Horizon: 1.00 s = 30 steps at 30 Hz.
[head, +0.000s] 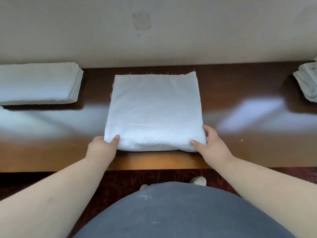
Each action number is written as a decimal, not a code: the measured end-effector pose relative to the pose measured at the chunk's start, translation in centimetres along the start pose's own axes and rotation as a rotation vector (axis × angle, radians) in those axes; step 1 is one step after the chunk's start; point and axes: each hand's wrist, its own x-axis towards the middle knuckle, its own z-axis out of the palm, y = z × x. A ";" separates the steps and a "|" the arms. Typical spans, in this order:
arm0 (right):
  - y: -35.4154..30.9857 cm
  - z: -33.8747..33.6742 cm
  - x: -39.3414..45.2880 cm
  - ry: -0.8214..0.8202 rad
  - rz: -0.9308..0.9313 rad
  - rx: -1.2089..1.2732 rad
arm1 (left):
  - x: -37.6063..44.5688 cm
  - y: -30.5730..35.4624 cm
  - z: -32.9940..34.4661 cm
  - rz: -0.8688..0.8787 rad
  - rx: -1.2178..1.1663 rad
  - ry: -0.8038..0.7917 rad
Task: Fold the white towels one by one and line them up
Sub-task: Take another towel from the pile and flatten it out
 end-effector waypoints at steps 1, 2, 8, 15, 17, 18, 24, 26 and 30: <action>0.3 0.3 0.0 0.046 0.022 -0.023 | 0.4 -0.6 0.1 0.003 0.001 -0.049; 0.5 0.5 0.0 0.097 0.052 -0.042 | 0.9 -1.2 0.3 0.024 -0.036 -0.067; 0.0 1.5 0.9 0.207 0.167 -0.186 | 1.8 -2.8 1.2 0.106 -0.238 -0.153; -3.4 7.1 -3.0 0.148 -0.503 -0.775 | -2.6 0.9 3.1 1.273 0.426 0.119; -2.8 9.1 -3.8 -0.069 -0.525 -1.007 | -3.6 1.0 4.9 1.366 0.720 -0.104; -2.2 9.2 -3.8 -0.132 -0.500 -1.089 | -3.5 0.8 5.7 1.307 0.833 -0.147; -1.9 7.9 -1.2 -0.223 -0.508 -1.132 | -3.0 1.4 6.4 1.173 0.898 -0.186; -1.4 6.8 -1.3 -0.191 -0.462 -1.129 | -2.8 0.9 5.9 1.112 0.861 -0.162; -0.6 4.4 -1.9 -0.215 -0.358 -1.157 | -1.7 -1.2 4.1 1.012 0.859 -0.194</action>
